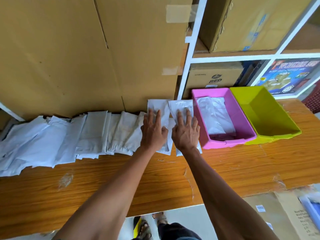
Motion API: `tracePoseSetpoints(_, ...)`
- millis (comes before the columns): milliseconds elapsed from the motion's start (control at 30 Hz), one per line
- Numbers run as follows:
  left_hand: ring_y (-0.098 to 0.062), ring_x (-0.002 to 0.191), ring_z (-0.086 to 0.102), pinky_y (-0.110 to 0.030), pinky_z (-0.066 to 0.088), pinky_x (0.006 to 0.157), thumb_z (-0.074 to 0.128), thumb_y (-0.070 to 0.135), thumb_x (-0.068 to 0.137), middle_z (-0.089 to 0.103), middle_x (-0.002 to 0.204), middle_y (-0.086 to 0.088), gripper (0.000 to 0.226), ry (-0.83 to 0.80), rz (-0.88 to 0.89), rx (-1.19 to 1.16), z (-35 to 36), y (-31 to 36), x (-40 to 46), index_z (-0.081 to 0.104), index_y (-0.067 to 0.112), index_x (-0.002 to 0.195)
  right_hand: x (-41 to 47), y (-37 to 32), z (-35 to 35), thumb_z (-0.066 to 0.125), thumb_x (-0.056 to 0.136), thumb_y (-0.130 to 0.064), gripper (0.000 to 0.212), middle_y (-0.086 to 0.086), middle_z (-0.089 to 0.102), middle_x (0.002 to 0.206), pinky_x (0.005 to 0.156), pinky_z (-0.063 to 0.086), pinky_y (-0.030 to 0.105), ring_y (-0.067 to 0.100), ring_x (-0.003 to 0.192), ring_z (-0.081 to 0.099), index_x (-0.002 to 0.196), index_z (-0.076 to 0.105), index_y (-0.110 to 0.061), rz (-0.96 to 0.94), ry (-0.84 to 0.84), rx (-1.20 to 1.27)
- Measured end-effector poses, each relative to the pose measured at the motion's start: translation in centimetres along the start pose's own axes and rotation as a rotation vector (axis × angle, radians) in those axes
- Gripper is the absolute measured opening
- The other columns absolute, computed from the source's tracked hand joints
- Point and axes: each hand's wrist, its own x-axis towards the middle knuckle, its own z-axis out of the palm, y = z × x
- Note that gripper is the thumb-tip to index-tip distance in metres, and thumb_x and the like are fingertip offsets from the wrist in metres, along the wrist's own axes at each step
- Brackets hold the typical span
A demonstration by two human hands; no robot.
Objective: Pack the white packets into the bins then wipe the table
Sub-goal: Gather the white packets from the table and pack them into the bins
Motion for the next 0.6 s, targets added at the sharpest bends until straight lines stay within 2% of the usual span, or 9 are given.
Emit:
tracePoseSetpoints(200,-0.039,0.161,0.008,-0.061,0.026,0.124,0.052,0.033,0.103,0.003,0.177,-0.014,0.075,0.06,0.068,-0.099,-0.8,5.3,1.0,0.018,0.02,0.169,1.4,2.4,-4.1,0.034,0.107,-0.053,0.061,0.012,0.024,0.172,0.103,0.045,0.058,0.048,0.14,0.041,0.162,0.033,-0.026,0.053,0.145,0.0)
tracePoseSetpoints(300,-0.044,0.159,0.014,-0.063,0.026,0.124,0.045,0.037,0.096,0.01,0.175,-0.019,0.078,0.089,0.089,-0.154,0.0,7.8,1.6,0.023,0.016,0.167,1.9,4.8,-6.0,0.027,0.102,-0.051,0.066,0.013,0.023,0.171,0.102,0.043,0.057,0.048,0.138,0.041,0.162,0.033,-0.025,0.072,0.182,-0.01)
tracePoseSetpoints(500,-0.039,0.162,0.0,-0.061,0.021,0.128,0.05,0.034,0.106,-0.005,0.177,-0.011,0.076,0.052,0.106,-0.165,2.6,12.4,3.5,0.011,0.023,0.17,4.1,11.7,-7.2,0.042,0.101,-0.041,0.068,0.014,0.017,0.173,0.102,0.042,0.055,0.048,0.138,0.039,0.165,0.025,-0.025,0.155,0.158,-0.07)
tracePoseSetpoints(600,-0.04,0.162,-0.002,-0.062,0.024,0.127,0.05,0.036,0.106,-0.005,0.177,-0.011,0.075,0.045,0.1,-0.125,5.0,15.0,5.1,0.011,0.024,0.169,5.9,15.3,-7.1,0.044,0.101,-0.041,0.068,0.014,0.017,0.172,0.103,0.042,0.055,0.047,0.139,0.038,0.165,0.025,-0.025,0.157,0.117,-0.087)
